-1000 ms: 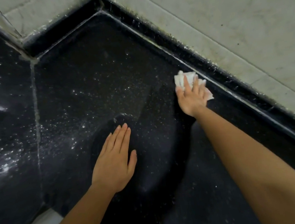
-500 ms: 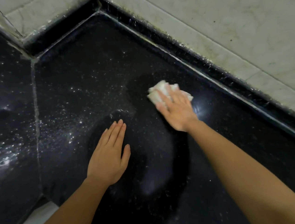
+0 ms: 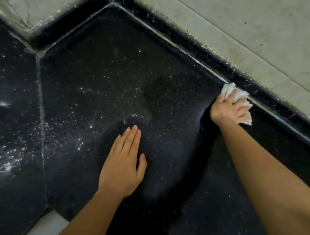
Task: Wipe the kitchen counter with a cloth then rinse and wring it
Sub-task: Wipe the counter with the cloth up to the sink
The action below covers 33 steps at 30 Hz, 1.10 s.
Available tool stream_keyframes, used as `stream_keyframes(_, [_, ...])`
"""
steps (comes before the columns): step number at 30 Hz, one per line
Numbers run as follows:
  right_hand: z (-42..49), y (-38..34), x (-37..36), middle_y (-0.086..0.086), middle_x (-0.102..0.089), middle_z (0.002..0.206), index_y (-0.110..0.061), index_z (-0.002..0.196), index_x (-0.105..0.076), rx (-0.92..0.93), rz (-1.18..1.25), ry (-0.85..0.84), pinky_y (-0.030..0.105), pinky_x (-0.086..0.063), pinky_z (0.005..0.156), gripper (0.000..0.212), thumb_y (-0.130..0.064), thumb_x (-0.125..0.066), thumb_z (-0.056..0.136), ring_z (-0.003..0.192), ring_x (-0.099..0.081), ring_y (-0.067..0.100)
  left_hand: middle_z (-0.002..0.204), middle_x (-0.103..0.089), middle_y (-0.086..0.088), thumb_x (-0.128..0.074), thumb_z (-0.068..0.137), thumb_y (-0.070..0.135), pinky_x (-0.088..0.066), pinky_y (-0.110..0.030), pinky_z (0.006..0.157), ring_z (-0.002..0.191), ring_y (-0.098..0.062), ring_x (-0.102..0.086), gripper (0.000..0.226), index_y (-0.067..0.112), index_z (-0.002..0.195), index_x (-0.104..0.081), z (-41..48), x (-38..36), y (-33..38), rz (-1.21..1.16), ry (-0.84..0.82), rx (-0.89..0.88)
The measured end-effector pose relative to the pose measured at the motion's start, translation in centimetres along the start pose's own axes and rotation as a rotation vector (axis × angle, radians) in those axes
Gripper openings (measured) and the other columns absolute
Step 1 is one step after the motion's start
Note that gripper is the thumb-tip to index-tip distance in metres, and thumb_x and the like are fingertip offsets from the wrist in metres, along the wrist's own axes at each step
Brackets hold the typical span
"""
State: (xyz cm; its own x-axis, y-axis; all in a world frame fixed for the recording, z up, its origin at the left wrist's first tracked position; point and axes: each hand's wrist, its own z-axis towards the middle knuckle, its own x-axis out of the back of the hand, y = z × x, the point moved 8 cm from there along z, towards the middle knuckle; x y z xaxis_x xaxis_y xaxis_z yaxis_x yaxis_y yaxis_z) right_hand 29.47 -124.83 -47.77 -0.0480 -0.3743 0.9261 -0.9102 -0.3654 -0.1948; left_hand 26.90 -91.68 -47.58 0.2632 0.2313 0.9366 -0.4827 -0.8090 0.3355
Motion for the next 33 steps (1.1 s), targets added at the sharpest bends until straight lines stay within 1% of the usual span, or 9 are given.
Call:
stream_keyframes(4, [-0.7,-6.7,-2.0,0.009,0.010,0.161,-0.026,0.154,-0.001,0.147,-0.002,-0.031,0.050,0.010,0.115,0.056,-0.042,-0.016,0.103,0.146,0.016,0.034,0.157,-0.018,-0.005,-0.028,0.096,0.038,-0.010,-0.035,0.116,0.146,-0.016,-0.011,0.061,0.007,0.148,-0.022,0.1,-0.1,-0.1,0.005,-0.009,0.005])
stream_keyframes(9, [-1.6,-13.9,-3.9,0.007,0.012,0.161,-0.026,0.153,0.003,0.353,-0.071,-0.090,0.050,0.010,0.116,0.056,-0.043,-0.014,0.103,0.146,0.015,0.033,0.157,-0.019,-0.005,-0.029,0.095,0.038,-0.012,-0.036,0.115,0.146,-0.016,-0.011,0.061,0.006,0.148,-0.025,0.1,-0.2,-0.2,0.005,-0.002,0.012])
stream_keyframes(13, [-2.2,-18.2,-5.0,0.006,0.016,0.160,-0.028,0.153,0.005,0.543,-0.166,-0.178,0.047,0.012,0.116,0.058,-0.046,-0.015,0.102,0.145,0.018,0.031,0.157,-0.019,-0.006,-0.032,0.095,0.038,-0.015,-0.037,0.115,0.145,-0.016,-0.013,0.062,0.006,0.147,-0.026,0.1,-0.2,-0.2,-0.009,0.009,0.009])
stream_keyframes(16, [-3.1,-19.8,-5.6,0.005,0.017,0.160,-0.028,0.153,0.007,0.679,-0.259,-0.217,0.045,0.012,0.116,0.059,-0.047,-0.014,0.101,0.146,0.019,0.029,0.157,-0.018,-0.005,-0.033,0.095,0.038,-0.014,-0.037,0.115,0.146,-0.016,-0.011,0.062,0.007,0.148,-0.026,0.1,-0.2,-0.2,-0.012,0.011,0.009])
stream_keyframes(20, [-6.5,-19.9,-6.5,0.001,0.015,0.161,-0.033,0.152,0.006,0.905,-0.315,-0.241,0.044,0.011,0.116,0.057,-0.049,-0.013,0.101,0.146,0.017,0.027,0.157,-0.020,-0.004,-0.033,0.095,0.038,-0.013,-0.036,0.116,0.145,-0.015,-0.012,0.062,0.007,0.148,-0.026,0.1,-0.1,-0.3,-0.021,0.019,0.018])
stream_keyframes(25, [-10.8,-17.2,-7.3,-0.001,0.018,0.160,-0.032,0.152,0.007,1.091,-0.389,-0.312,0.041,0.014,0.116,0.056,-0.046,-0.014,0.102,0.145,0.022,0.025,0.155,-0.024,-0.006,-0.033,0.094,0.037,-0.013,-0.036,0.115,0.144,-0.017,-0.018,0.062,0.005,0.146,-0.029,0.0,0.2,-0.2,-0.032,0.037,0.007])
stream_keyframes(29, [-14.1,-13.9,-7.5,-0.005,0.020,0.159,-0.034,0.151,0.005,1.130,-0.390,-0.335,0.035,0.020,0.112,0.054,-0.044,-0.016,0.103,0.143,0.026,0.020,0.154,-0.028,-0.007,-0.034,0.093,0.034,-0.016,-0.038,0.114,0.143,-0.018,-0.022,0.060,0.005,0.145,-0.032,0.0,0.3,-0.1,-0.093,0.049,-0.003])
stream_keyframes(31, [-15.6,-12.3,-7.7,-0.006,0.020,0.159,-0.036,0.151,0.006,1.116,-0.388,-0.342,0.032,0.023,0.110,0.053,-0.044,-0.016,0.103,0.143,0.028,0.018,0.149,-0.038,-0.009,-0.036,0.093,0.029,-0.018,-0.038,0.115,0.140,-0.019,-0.028,0.054,0.004,0.140,-0.041,-0.1,0.5,0.0,-0.176,0.058,-0.032])
stream_keyframes(33, [-17.2,-10.9,-7.7,-0.008,0.021,0.159,-0.040,0.149,0.006,1.098,-0.377,-0.366,0.030,0.025,0.107,0.052,-0.045,-0.017,0.103,0.142,0.029,0.017,0.137,-0.051,-0.009,-0.036,0.091,0.021,-0.018,-0.035,0.116,0.135,-0.018,-0.034,0.045,0.003,0.130,-0.052,-0.3,1.0,-0.3,-0.323,0.093,-0.042])
